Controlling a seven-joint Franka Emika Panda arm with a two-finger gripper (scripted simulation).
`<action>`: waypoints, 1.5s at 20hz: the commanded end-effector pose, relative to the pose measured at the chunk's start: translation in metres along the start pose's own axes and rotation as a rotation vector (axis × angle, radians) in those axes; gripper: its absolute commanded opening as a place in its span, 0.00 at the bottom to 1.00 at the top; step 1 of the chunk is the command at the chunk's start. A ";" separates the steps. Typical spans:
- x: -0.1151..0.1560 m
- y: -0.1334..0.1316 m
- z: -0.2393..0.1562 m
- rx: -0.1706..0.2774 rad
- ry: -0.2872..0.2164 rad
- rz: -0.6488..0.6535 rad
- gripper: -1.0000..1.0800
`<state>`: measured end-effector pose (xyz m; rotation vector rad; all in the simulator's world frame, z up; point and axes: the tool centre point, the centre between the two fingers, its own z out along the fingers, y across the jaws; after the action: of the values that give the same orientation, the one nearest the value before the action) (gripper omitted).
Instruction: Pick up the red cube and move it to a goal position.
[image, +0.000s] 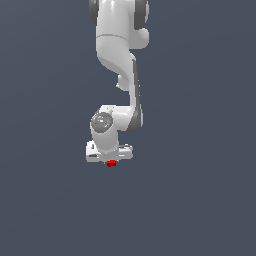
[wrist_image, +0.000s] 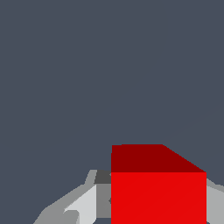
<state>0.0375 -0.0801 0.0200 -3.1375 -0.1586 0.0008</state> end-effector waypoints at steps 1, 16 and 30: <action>0.000 0.000 0.000 0.000 0.000 0.000 0.00; -0.010 -0.010 -0.049 0.000 0.000 0.000 0.00; -0.038 -0.039 -0.195 -0.001 0.000 0.000 0.00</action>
<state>0.0003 -0.0487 0.1958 -3.1377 -0.1590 0.0014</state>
